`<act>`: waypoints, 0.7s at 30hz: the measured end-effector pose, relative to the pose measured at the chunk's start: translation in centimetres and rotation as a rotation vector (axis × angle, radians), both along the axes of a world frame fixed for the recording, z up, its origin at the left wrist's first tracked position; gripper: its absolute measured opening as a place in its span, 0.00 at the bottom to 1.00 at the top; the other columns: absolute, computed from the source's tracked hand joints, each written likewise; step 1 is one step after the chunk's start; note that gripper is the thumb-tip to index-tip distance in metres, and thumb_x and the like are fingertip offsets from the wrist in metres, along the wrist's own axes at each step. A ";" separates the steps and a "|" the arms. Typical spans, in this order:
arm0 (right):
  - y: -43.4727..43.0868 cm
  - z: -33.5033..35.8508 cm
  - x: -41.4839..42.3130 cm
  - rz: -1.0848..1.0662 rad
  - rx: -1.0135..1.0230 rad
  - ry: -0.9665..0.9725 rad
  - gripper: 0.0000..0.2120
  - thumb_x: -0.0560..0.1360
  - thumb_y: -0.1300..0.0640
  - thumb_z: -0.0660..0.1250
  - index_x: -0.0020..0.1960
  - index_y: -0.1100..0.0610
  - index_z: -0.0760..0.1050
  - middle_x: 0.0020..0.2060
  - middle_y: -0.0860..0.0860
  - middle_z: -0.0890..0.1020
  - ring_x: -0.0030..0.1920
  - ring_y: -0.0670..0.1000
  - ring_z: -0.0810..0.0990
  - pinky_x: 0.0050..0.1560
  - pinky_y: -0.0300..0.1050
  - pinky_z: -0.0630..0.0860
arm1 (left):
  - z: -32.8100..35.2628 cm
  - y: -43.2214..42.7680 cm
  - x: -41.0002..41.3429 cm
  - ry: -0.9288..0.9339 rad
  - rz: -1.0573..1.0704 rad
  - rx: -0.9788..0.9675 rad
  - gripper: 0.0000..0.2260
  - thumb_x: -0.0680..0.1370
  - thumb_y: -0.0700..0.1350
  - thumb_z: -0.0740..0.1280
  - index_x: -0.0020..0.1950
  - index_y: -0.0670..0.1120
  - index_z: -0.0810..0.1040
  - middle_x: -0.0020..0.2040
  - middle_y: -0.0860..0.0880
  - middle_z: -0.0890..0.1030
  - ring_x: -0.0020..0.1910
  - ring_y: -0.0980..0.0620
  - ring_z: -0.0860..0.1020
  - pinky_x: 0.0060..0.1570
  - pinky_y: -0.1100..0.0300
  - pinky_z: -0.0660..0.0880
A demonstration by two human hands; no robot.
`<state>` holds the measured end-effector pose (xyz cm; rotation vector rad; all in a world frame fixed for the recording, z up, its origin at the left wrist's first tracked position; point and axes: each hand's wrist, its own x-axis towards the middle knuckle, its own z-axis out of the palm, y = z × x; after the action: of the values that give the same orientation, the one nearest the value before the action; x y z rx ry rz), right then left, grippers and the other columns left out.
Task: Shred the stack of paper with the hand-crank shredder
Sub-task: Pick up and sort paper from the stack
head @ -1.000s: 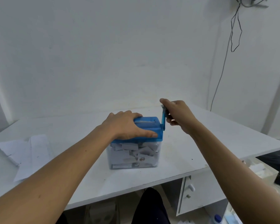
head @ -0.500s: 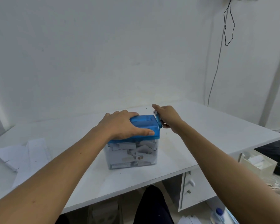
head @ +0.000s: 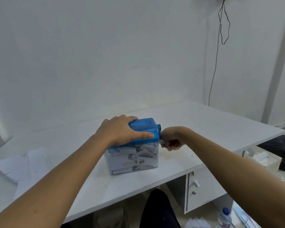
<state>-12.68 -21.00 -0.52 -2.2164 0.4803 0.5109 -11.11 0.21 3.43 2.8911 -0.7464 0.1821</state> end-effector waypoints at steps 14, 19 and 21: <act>-0.6 3.3 -9.4 0.084 0.505 -0.559 0.18 0.77 0.43 0.67 0.37 0.56 0.72 0.28 0.50 0.66 0.27 0.49 0.65 0.29 0.41 0.68 | 0.4 -0.3 0.0 0.028 0.017 0.014 0.45 0.63 0.84 0.58 0.75 0.64 0.65 0.66 0.57 0.75 0.61 0.51 0.74 0.56 0.51 0.68; -0.5 4.8 -3.9 -0.106 0.335 -0.746 0.22 0.76 0.36 0.67 0.44 0.56 0.78 0.29 0.48 0.72 0.27 0.47 0.73 0.29 0.38 0.72 | 0.3 -0.3 0.1 0.031 0.009 0.024 0.46 0.63 0.84 0.58 0.77 0.63 0.64 0.70 0.56 0.73 0.65 0.50 0.73 0.60 0.50 0.68; -0.2 3.4 -0.5 -0.200 0.266 -0.691 0.23 0.77 0.37 0.66 0.49 0.57 0.80 0.34 0.50 0.78 0.29 0.47 0.76 0.29 0.38 0.74 | 0.2 -0.3 0.1 0.024 -0.001 0.018 0.47 0.63 0.84 0.57 0.77 0.63 0.64 0.70 0.56 0.73 0.66 0.50 0.72 0.60 0.50 0.67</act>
<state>-13.20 -21.22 2.91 -1.9038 0.2386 -0.2868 -10.98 -0.06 3.62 2.9043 -0.7493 0.1409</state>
